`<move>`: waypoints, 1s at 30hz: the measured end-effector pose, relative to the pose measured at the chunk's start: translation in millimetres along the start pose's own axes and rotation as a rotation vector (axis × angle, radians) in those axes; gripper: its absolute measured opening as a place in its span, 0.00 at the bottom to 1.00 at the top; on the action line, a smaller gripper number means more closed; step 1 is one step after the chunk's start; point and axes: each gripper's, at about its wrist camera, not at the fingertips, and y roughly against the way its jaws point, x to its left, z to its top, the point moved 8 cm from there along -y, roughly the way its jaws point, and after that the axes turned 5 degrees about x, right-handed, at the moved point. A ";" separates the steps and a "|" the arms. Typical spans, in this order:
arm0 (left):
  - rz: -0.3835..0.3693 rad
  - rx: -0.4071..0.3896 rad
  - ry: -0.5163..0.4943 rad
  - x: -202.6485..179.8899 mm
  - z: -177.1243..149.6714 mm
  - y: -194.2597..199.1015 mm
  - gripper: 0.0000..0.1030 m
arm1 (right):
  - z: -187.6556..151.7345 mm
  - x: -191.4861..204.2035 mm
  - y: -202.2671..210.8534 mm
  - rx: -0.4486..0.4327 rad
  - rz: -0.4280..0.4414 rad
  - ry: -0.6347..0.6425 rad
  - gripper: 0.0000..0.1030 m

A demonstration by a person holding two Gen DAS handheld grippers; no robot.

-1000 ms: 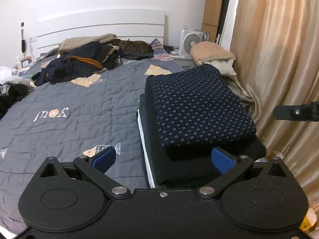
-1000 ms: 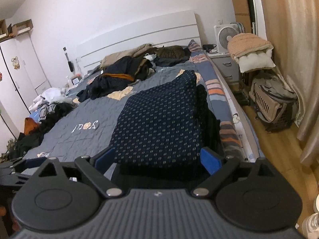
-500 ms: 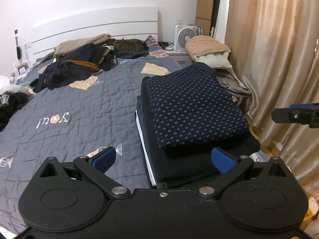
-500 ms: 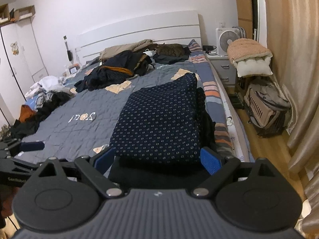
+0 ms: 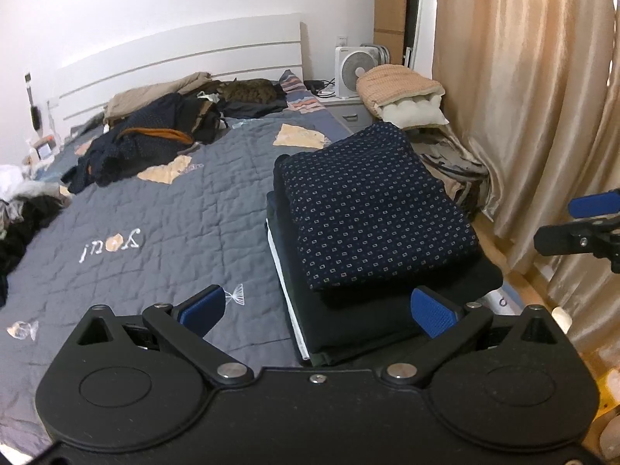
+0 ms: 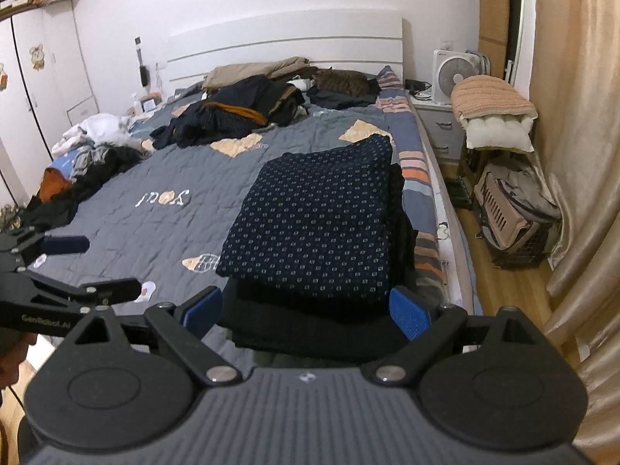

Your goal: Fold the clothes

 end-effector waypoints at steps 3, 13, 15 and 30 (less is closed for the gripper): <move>-0.004 0.003 -0.004 -1.0 0.6 3.8 1.00 | -1.3 2.7 1.5 0.018 0.003 0.010 0.90; -0.003 0.041 -0.023 -4.1 -3.9 8.2 1.00 | -1.0 3.8 10.5 0.027 0.002 0.011 0.90; 0.002 0.048 -0.024 -4.6 -5.3 8.0 1.00 | -0.6 4.1 12.1 0.024 0.003 0.012 0.90; 0.005 0.042 -0.019 -4.5 -6.1 11.8 1.00 | -1.9 8.1 15.3 0.030 0.011 0.028 0.90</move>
